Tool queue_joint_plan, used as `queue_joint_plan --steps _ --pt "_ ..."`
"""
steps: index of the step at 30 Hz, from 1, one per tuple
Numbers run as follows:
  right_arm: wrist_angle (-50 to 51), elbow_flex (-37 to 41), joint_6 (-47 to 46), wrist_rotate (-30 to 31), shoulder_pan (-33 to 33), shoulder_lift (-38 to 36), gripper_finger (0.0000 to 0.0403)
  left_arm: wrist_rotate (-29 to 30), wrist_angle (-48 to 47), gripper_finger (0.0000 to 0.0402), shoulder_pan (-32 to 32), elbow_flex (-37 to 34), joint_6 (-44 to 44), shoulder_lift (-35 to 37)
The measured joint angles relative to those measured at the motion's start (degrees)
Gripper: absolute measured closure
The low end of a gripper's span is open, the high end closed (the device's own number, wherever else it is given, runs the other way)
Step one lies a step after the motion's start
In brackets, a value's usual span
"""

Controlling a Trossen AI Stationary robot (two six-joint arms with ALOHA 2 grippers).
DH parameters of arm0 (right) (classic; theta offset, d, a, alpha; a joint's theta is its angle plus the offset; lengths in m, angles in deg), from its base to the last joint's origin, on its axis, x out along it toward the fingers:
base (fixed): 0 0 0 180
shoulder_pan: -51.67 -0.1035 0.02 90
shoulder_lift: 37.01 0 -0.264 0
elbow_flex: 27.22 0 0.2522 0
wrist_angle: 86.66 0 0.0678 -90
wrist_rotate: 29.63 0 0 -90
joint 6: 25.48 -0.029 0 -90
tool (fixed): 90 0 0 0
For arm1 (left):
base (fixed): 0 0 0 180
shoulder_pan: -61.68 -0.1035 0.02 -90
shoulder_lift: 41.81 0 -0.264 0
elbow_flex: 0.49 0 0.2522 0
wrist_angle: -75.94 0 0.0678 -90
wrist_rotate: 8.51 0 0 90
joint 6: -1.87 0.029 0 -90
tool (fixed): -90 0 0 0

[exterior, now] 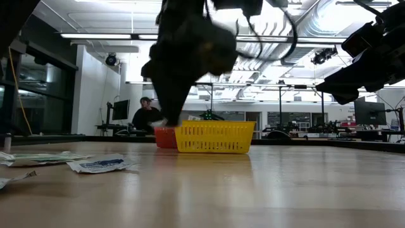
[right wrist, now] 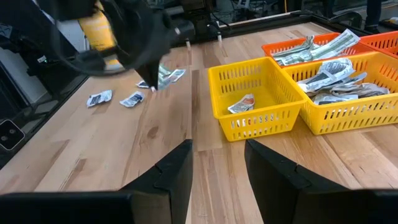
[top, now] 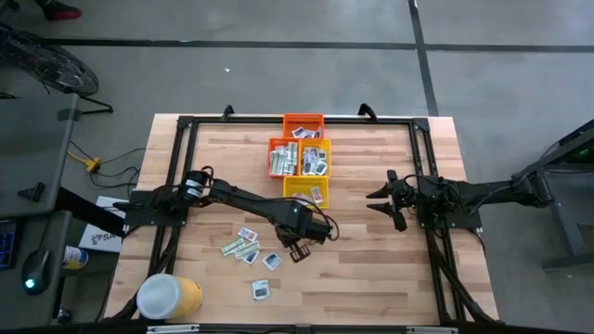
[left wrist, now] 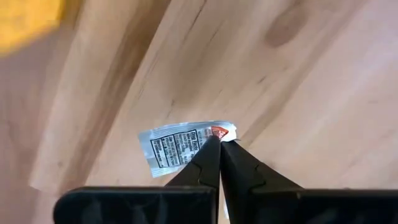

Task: Pick & Place First Aid Supplies
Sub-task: Put the ointment pack into the bottom yellow bin

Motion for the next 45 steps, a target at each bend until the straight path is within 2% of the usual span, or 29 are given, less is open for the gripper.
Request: queue_joint_plan --steps 7,15,23,29,36,41,45 --pt "0.0 0.0 0.0 0.0 0.0 0.0 0.0263 3.3 -5.3 0.0401 -0.1 9.9 7.4 0.3" --pt "0.0 0.0 0.0 0.0 0.0 0.0 0.0263 5.4 -4.7 0.0401 -1.4 17.7 18.6 0.3" --pt "0.0 0.0 0.0 0.0 0.0 0.0 0.0263 6.9 -3.4 0.0402 -4.4 17.9 35.0 0.3" --pt "0.0 0.0 0.0 0.0 0.0 0.0 0.0263 9.5 -3.1 0.0401 -8.2 17.9 41.6 0.3" --pt "0.0 0.0 0.0 0.0 0.0 0.0 0.0263 6.5 0.2 0.0402 -13.0 16.6 50.4 0.3" --pt "0.0 0.0 0.0 0.0 0.0 0.0 0.0263 1.6 2.1 0.0402 -15.9 14.7 52.7 0.4" --pt "0.0 0.0 0.0 0.0 0.0 0.0 0.0263 0.8 3.1 0.0402 -17.1 12.0 53.4 0.3"
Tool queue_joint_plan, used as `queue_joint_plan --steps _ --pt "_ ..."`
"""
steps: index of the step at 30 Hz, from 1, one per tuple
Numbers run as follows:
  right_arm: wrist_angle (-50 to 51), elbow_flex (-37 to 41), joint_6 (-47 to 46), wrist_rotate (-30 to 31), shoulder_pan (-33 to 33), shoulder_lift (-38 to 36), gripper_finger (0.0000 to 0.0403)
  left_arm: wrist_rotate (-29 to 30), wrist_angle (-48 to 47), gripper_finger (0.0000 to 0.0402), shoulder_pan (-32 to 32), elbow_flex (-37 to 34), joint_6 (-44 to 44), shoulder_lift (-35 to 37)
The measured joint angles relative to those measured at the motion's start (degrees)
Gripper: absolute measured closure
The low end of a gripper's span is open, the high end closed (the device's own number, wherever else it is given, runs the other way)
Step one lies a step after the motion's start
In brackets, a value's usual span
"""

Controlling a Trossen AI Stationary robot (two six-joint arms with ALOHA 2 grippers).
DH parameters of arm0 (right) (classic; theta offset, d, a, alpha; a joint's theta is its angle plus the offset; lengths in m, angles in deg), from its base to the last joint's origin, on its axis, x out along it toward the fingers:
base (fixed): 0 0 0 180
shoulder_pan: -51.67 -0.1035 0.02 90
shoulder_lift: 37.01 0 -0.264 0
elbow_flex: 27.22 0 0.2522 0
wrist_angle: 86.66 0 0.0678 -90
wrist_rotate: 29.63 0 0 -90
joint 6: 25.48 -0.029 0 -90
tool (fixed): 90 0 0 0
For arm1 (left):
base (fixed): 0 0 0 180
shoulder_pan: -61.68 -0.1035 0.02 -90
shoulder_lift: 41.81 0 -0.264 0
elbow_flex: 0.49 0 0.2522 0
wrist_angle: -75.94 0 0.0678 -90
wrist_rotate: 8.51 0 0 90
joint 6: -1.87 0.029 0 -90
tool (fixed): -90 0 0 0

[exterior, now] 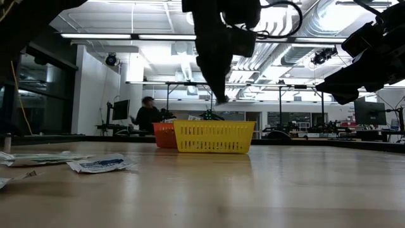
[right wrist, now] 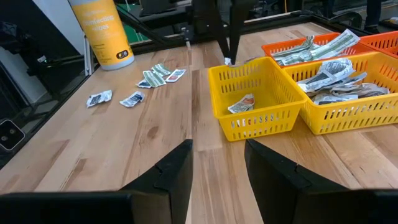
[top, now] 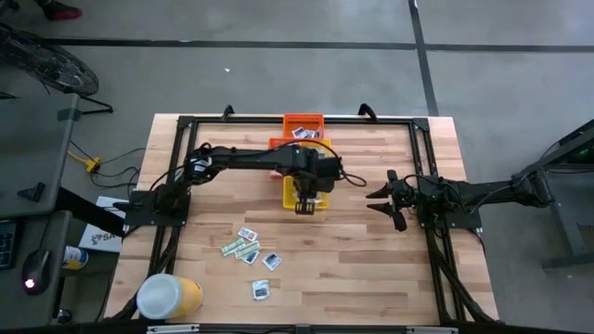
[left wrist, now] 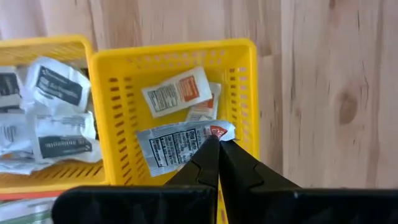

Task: Pick & Place First Aid Supplies
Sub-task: Put the ointment pack into the bottom yellow bin

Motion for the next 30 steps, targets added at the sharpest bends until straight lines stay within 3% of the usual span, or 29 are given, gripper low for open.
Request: queue_joint_plan --steps 5,14,24,30 --pt "0.0 0.0 0.0 0.0 0.0 0.0 0.0263 -3.1 0.3 0.0402 -1.6 -2.4 0.3 0.0" --pt "0.0 0.0 0.0 0.0 0.0 0.0 0.0263 -3.3 2.3 0.0401 -2.3 -7.3 0.4 0.0" --pt "0.0 0.0 0.0 0.0 0.0 0.0 0.0263 -3.2 6.1 0.0399 -2.2 -8.0 0.5 0.0" --pt "0.0 0.0 0.0 0.0 0.0 0.0 0.0263 -2.0 6.4 0.0366 -2.2 -8.0 0.7 0.0"
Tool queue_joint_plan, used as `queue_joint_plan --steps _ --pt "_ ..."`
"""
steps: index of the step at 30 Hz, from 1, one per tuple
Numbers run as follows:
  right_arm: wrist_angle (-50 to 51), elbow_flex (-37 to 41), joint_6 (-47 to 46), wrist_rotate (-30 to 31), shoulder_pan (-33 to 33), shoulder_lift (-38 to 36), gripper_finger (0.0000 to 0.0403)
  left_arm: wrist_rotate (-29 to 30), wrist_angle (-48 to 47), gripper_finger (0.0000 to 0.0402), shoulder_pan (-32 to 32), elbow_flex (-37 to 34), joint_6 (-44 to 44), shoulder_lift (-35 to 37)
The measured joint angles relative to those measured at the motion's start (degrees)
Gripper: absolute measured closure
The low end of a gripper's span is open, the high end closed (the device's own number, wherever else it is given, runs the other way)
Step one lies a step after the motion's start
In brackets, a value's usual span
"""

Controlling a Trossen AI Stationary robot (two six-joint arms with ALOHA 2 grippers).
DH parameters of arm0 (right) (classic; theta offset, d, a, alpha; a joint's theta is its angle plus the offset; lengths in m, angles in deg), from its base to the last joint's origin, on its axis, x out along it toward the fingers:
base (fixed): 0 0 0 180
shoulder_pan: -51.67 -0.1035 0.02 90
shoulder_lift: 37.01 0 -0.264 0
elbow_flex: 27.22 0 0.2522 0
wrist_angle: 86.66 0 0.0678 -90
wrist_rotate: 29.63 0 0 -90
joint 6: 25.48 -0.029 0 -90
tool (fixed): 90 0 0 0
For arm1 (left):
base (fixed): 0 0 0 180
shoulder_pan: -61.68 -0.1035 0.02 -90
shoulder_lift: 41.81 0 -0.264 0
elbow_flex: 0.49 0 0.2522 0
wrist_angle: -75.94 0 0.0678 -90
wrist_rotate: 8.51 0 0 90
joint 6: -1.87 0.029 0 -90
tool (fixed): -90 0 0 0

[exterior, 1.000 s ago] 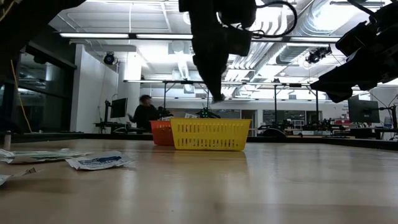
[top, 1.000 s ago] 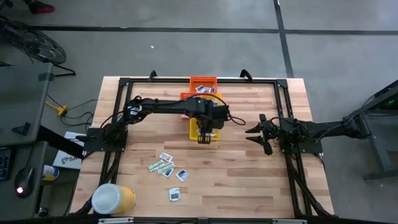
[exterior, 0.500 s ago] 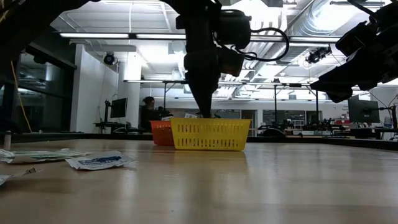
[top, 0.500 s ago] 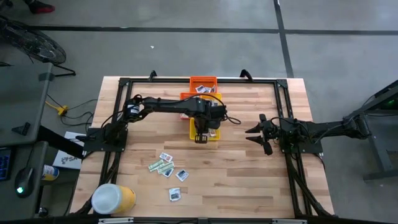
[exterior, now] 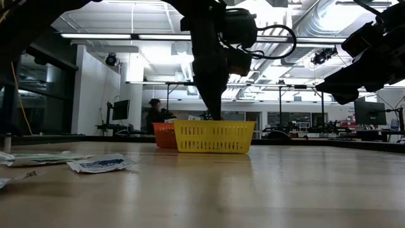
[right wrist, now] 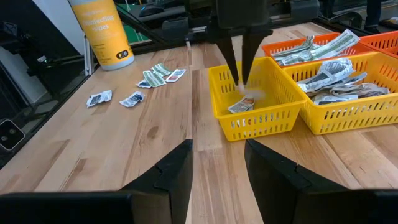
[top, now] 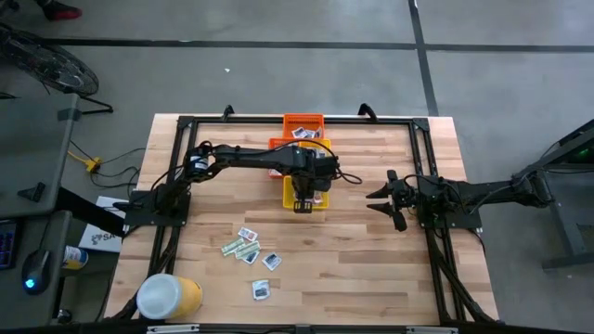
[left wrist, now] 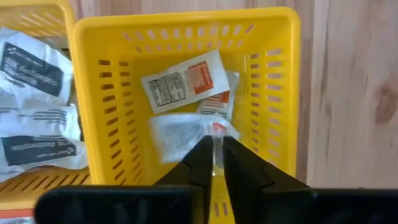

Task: Pick & Place First Aid Supplies
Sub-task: Put the ointment pack into the bottom yellow bin

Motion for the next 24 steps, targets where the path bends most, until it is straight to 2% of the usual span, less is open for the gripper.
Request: queue_joint_plan --steps 9,15,24 --pt "0.0 0.0 0.0 0.0 0.0 0.0 0.0263 0.3 0.3 0.0307 0.0 0.0 -1.8 0.0" --pt "0.0 0.0 0.0 0.0 0.0 0.0 0.0263 0.5 0.4 0.0303 0.1 0.1 -6.4 0.6" --pt "0.0 0.0 0.0 0.0 0.0 0.0 0.0263 6.7 -7.6 0.0303 1.7 6.5 -6.8 0.9"
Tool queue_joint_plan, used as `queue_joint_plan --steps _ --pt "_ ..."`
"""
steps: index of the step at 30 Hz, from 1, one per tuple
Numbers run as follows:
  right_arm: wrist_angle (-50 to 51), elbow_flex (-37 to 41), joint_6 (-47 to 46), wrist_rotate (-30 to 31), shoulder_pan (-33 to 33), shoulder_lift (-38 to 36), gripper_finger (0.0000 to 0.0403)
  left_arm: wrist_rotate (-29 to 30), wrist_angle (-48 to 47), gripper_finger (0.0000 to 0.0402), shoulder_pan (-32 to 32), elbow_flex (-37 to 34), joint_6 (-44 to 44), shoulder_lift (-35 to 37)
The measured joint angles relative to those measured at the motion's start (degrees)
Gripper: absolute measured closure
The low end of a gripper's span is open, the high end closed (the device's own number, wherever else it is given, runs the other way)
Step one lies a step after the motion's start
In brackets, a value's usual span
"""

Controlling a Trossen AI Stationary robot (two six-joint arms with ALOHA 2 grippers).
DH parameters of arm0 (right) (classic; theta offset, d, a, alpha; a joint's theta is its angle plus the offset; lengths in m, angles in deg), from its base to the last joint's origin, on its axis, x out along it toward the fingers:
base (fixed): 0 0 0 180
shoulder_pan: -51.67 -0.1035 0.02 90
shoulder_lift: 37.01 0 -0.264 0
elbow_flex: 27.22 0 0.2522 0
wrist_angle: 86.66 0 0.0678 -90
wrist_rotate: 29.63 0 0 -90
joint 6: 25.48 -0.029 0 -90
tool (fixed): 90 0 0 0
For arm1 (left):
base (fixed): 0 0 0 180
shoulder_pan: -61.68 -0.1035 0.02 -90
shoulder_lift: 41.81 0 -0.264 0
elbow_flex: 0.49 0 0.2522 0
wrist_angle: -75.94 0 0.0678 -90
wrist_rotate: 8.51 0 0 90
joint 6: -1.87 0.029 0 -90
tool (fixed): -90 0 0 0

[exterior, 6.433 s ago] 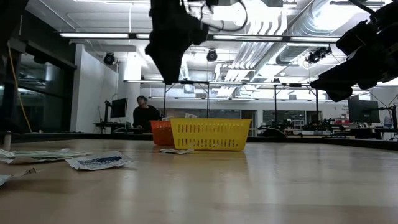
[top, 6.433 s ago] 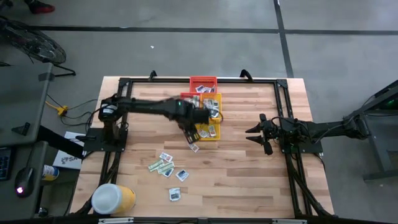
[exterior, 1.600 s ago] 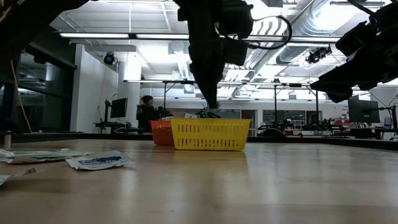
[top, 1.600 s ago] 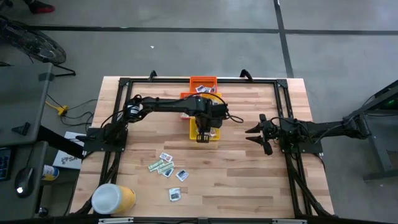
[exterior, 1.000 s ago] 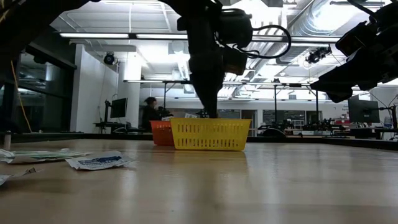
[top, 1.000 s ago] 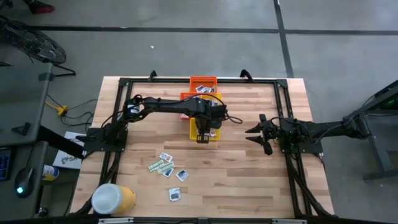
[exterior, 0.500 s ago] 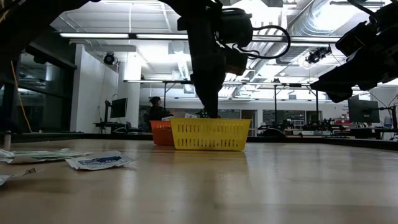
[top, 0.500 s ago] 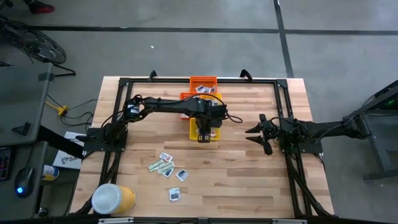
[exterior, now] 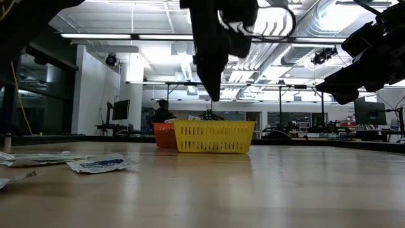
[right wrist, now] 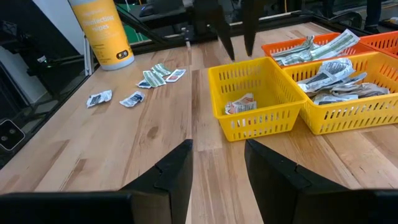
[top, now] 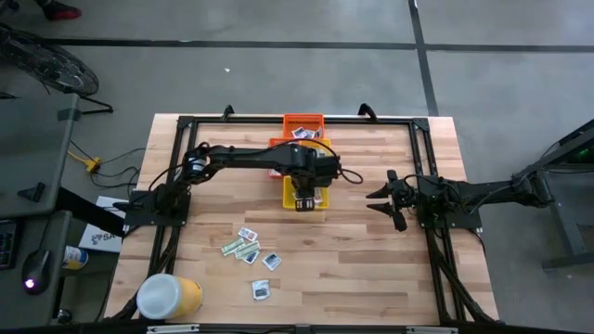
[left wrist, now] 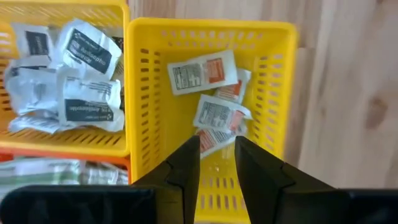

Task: Pick & Place First Aid Supplies
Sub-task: Put the ointment pack into the bottom yellow bin

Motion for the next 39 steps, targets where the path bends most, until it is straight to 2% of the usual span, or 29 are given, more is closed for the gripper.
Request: queue_joint_plan --steps 3,8,11,20,25,29,32,39 --pt "0.0 0.0 0.0 0.0 0.0 0.0 0.0263 0.9 -3.0 0.0303 1.0 2.2 -0.1 0.1" --pt "0.0 0.0 0.0 0.0 0.0 0.0 0.0263 5.6 -9.2 0.0303 3.0 3.6 -1.5 1.2" --pt "0.0 0.0 0.0 0.0 0.0 0.0 0.0263 5.7 -13.1 0.0303 3.8 3.5 -3.1 2.3" --pt "0.0 0.0 0.0 0.0 0.0 0.0 0.0263 9.1 -22.5 0.0302 8.2 3.4 -12.2 3.9" --pt "0.0 0.0 0.0 0.0 0.0 0.0 0.0263 10.2 -22.1 0.0302 10.8 1.1 -18.3 3.8" --pt "0.0 0.0 0.0 0.0 0.0 0.0 0.0263 9.9 -21.9 0.0302 11.7 -5.1 -26.6 5.6" --pt "0.0 0.0 0.0 0.0 0.0 0.0 0.0263 9.7 -20.1 0.0302 12.9 -12.2 -32.0 9.1" --pt "0.0 0.0 0.0 0.0 0.0 0.0 0.0263 2.6 -2.2 0.0302 15.8 -33.6 -44.7 21.1"
